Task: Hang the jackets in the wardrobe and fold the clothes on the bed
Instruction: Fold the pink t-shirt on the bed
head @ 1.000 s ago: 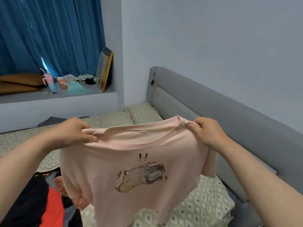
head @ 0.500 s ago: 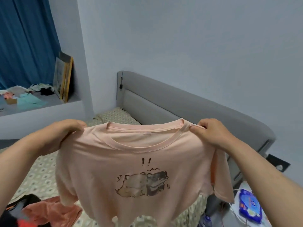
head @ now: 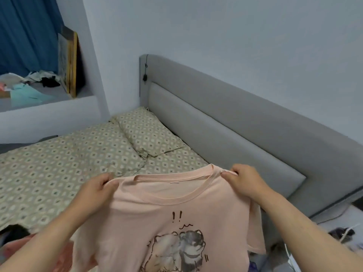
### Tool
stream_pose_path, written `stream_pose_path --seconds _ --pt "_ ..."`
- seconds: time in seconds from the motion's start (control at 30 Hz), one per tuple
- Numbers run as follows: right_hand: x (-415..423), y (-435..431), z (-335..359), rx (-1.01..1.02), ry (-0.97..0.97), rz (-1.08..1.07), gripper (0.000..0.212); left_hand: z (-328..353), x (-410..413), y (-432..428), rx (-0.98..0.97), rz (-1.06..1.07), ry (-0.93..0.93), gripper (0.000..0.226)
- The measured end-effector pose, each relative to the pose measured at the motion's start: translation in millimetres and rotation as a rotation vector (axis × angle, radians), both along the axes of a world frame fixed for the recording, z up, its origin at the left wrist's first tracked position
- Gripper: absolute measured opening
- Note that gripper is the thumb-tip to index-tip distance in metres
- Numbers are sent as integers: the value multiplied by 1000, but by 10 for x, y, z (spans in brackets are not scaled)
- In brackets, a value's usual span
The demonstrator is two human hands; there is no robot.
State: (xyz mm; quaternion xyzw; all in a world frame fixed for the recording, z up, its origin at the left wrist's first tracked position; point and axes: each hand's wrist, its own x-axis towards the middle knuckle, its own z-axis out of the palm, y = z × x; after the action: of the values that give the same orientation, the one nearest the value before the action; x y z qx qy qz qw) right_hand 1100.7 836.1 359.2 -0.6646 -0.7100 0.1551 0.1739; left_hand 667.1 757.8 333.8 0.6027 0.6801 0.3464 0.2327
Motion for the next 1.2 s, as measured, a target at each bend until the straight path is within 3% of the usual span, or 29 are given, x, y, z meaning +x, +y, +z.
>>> stream_pose_path --seconds 0.33,0.47,0.6,0.73,0.83,0.93,1.03,1.2 --pt "255 1793 -2333 -266 7 75 43 -2136 534 1495 -316 236 80 28" --pt "220 2318 -3291 -263 -15 104 42 -3069 532 2069 -336 249 129 34" --pt "107 2813 -4188 -232 -53 181 31 -4023 418 2622 -330 260 291 37" --pt "-18 3195 -4938 -184 -104 197 38 -4804 349 3084 -334 268 421 37" --pt "-101 3336 -5373 -159 -225 202 32 -5189 445 3355 -375 287 538 28" --pt "-149 3424 -5653 -22 -251 163 33 -5399 465 3617 -255 329 605 29" --pt "-136 3625 -5707 137 -222 168 29 -5431 379 3904 -132 329 626 29" --pt "-119 4570 -5669 181 -234 182 30 -5411 303 4772 -48 292 647 32"
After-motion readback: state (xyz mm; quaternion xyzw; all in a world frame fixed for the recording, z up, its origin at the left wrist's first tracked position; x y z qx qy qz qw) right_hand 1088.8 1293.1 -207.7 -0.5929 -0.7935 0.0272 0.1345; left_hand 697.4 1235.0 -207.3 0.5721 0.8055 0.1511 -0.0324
